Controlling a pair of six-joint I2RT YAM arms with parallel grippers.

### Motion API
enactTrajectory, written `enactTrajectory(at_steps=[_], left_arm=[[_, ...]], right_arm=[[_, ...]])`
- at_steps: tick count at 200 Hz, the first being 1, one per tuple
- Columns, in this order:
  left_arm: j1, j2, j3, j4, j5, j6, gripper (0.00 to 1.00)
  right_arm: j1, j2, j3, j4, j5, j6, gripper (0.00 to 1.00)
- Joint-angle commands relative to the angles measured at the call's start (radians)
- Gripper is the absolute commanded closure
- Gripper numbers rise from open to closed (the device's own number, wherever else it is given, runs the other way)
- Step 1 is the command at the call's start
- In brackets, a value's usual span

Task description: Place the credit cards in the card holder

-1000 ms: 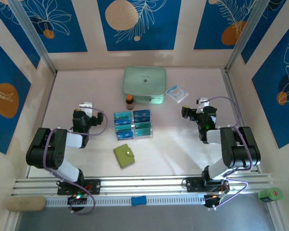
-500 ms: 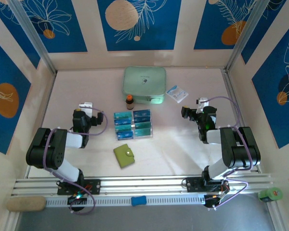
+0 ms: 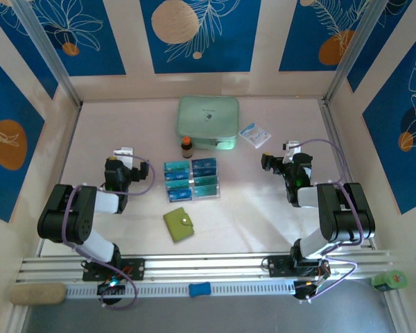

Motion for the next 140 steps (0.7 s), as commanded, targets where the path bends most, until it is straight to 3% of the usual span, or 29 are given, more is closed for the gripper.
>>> enactTrajectory(at_steps=[1, 50, 88, 103, 115, 140], left_arm=[[0.007, -0.004, 0.007, 0.028, 0.024, -0.004, 0.00], [0.007, -0.020, 0.007, 0.017, 0.000, -0.012, 0.00], [0.007, -0.124, 0.018, -0.090, -0.070, -0.032, 0.00], [0.007, -0.186, 0.035, -0.171, -0.100, -0.042, 0.00], [0.006, -0.238, 0.067, -0.273, -0.122, -0.061, 0.00], [0.005, -0.357, 0.173, -0.562, -0.148, -0.197, 0.00]], right_arm=[[-0.006, -0.005, 0.013, 0.000, -0.019, -0.002, 0.01], [-0.013, -0.059, 0.029, -0.072, -0.002, 0.017, 0.01], [-0.020, -0.205, 0.133, -0.343, 0.021, 0.043, 0.01], [-0.021, -0.256, 0.198, -0.481, 0.126, 0.157, 0.01], [-0.040, -0.288, 0.298, -0.717, 0.229, 0.328, 0.01], [-0.121, -0.314, 0.442, -0.981, 0.072, 0.410, 0.01]])
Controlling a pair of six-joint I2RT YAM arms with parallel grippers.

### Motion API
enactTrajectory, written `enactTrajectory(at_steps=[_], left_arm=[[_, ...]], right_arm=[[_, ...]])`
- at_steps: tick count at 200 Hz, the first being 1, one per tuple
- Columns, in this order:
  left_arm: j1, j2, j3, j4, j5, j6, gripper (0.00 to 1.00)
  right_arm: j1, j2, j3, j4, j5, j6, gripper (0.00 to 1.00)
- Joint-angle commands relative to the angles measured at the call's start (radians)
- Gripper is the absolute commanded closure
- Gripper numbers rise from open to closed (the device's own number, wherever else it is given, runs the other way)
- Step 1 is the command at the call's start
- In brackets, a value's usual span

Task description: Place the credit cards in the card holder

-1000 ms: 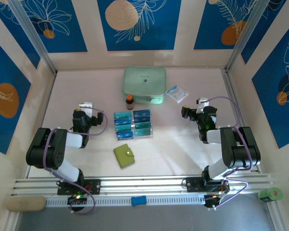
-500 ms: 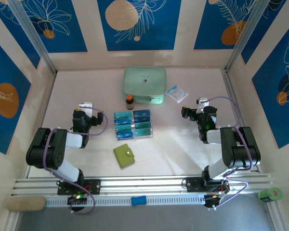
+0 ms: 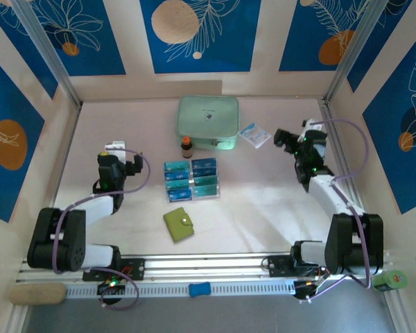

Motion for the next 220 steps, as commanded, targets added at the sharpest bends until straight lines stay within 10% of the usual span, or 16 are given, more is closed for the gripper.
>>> enactTrajectory(at_steps=[1, 39, 87, 135, 220], left_arm=[[0.005, -0.101, 0.111, -0.292, -0.047, -0.135, 0.00], [0.005, -0.193, 0.302, -0.695, 0.034, -0.324, 0.00], [0.007, -0.184, 0.487, -0.950, 0.050, -0.372, 0.00], [0.018, -0.086, 0.678, -1.071, 0.068, -0.376, 0.00], [0.195, 0.054, 0.908, -1.166, 0.260, -0.544, 0.00]], right_arm=[[-0.060, -0.042, 0.102, -0.357, -0.044, 0.166, 0.01], [0.063, -0.171, 0.110, -0.457, -0.276, 0.111, 0.02], [0.596, -0.174, 0.115, -0.533, -0.123, 0.249, 0.05], [1.059, 0.151, 0.299, -0.495, 0.048, 0.340, 0.07], [1.250, 0.737, 0.847, -0.583, 0.043, 0.292, 0.11]])
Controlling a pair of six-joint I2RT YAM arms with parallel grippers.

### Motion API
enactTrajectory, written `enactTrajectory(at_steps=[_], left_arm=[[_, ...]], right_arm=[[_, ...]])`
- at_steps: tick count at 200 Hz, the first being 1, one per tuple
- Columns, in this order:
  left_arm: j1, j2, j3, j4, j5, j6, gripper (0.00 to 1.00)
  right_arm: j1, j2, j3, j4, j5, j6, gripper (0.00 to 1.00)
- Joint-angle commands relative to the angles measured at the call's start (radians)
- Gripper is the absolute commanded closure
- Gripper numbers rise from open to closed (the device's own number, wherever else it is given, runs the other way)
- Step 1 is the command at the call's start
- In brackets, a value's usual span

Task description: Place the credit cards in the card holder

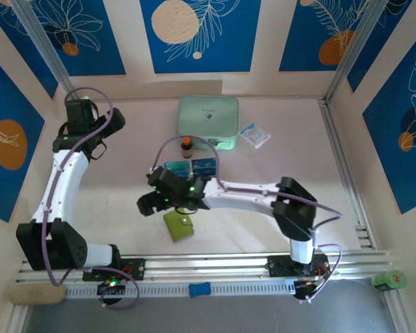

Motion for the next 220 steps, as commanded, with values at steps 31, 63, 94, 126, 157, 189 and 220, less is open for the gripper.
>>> enactTrajectory(at_steps=[31, 63, 94, 126, 157, 189, 220], left_arm=[[0.090, 0.015, 0.063, -0.052, 0.106, -0.065, 0.00], [0.106, 0.007, 0.058, -0.061, 0.110, -0.046, 0.00], [0.111, -0.001, 0.045, -0.058, 0.125, -0.044, 0.00], [0.113, -0.009, 0.040, -0.059, 0.134, -0.042, 0.00], [0.113, -0.018, 0.035, -0.057, 0.145, -0.034, 0.00], [0.113, -0.029, 0.026, -0.057, 0.148, -0.026, 0.00], [0.113, -0.040, 0.016, -0.057, 0.162, -0.023, 0.00]], right_arm=[[0.002, 0.227, 0.258, -0.120, 0.048, -0.019, 0.11], [0.001, 0.329, 0.376, -0.189, 0.098, -0.003, 0.11], [-0.005, 0.396, 0.462, -0.261, 0.189, 0.021, 0.11], [-0.015, 0.434, 0.495, -0.308, 0.280, 0.065, 0.11], [-0.035, 0.428, 0.474, -0.337, 0.346, 0.107, 0.11], [-0.064, 0.383, 0.402, -0.324, 0.384, 0.126, 0.11], [-0.107, 0.315, 0.289, -0.283, 0.391, 0.115, 0.11]])
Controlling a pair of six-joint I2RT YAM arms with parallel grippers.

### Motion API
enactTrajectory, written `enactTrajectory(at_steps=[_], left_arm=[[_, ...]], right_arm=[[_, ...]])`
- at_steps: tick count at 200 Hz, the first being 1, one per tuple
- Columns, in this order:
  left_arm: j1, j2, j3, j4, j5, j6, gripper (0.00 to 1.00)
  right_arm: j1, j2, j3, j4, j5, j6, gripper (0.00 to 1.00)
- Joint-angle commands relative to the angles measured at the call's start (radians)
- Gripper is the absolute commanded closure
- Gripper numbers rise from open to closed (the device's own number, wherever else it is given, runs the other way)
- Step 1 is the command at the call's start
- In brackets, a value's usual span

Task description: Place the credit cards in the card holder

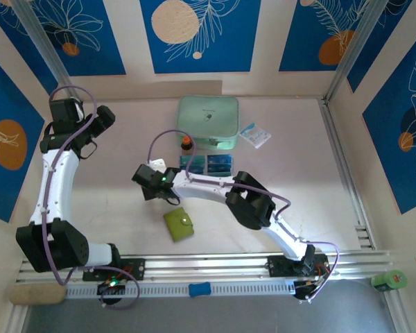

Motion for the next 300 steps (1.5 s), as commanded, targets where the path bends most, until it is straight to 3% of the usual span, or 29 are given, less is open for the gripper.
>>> enactTrajectory(at_steps=[1, 99, 115, 132, 172, 201, 243, 300], left_arm=[[0.013, -0.034, -0.013, -0.012, 0.030, 0.021, 0.00], [0.012, -0.108, -0.074, 0.002, 0.120, 0.000, 0.00], [0.011, -0.116, -0.087, 0.010, 0.139, -0.013, 0.00], [0.010, -0.121, -0.098, 0.015, 0.157, -0.019, 0.00], [-0.005, -0.130, -0.129, 0.017, 0.189, -0.031, 0.00], [-0.041, -0.150, -0.160, 0.017, 0.192, -0.027, 0.00], [-0.161, -0.193, -0.205, -0.008, 0.133, 0.004, 0.00], [-0.334, -0.301, -0.386, 0.040, 0.048, -0.086, 0.00]], right_arm=[[-0.038, -0.078, -0.083, -0.004, 0.049, 0.020, 0.11], [-0.273, -0.377, -0.531, 0.186, -0.061, -0.141, 0.11], [-0.315, -0.413, -0.571, 0.213, -0.121, -0.182, 0.11], [-0.351, -0.467, -0.612, 0.277, -0.271, -0.251, 0.11], [-0.345, -0.598, -0.634, 0.264, -0.461, -0.295, 0.11], [-0.344, -0.685, -0.704, 0.212, -0.456, -0.243, 0.11], [-0.361, -0.834, -0.905, 0.197, -0.416, -0.133, 0.10], [-0.431, -0.951, -1.116, 0.195, -0.356, -0.052, 0.10]])
